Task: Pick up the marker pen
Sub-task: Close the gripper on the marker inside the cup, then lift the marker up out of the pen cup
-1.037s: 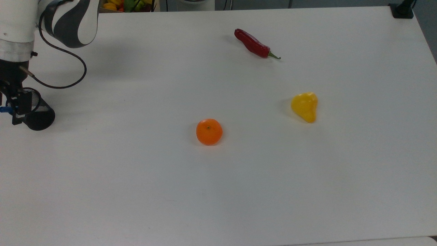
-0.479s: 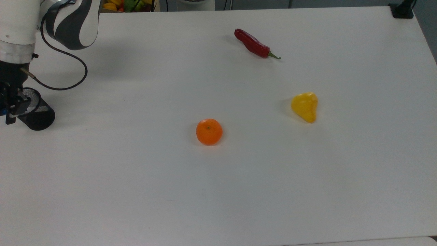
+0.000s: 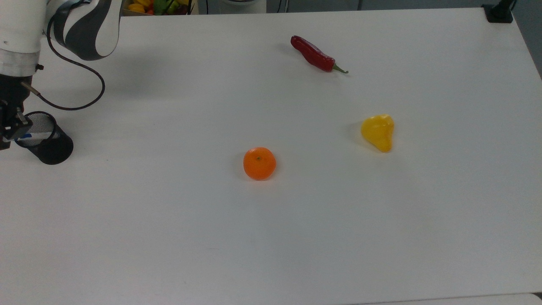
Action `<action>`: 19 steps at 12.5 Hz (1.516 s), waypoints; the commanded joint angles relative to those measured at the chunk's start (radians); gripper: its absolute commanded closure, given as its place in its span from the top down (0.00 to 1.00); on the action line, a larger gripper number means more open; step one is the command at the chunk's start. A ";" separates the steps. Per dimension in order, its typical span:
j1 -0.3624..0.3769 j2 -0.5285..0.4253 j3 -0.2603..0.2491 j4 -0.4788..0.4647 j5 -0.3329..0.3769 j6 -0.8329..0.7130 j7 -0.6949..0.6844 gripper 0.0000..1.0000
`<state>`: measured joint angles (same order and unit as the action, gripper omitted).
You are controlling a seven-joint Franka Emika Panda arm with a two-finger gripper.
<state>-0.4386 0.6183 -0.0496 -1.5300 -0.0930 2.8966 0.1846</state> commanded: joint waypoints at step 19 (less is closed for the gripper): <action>-0.042 -0.434 0.304 -0.001 0.090 -0.973 -0.146 0.10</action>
<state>-0.4764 0.2072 0.1827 -1.4983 -0.0443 2.0314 0.0889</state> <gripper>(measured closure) 0.837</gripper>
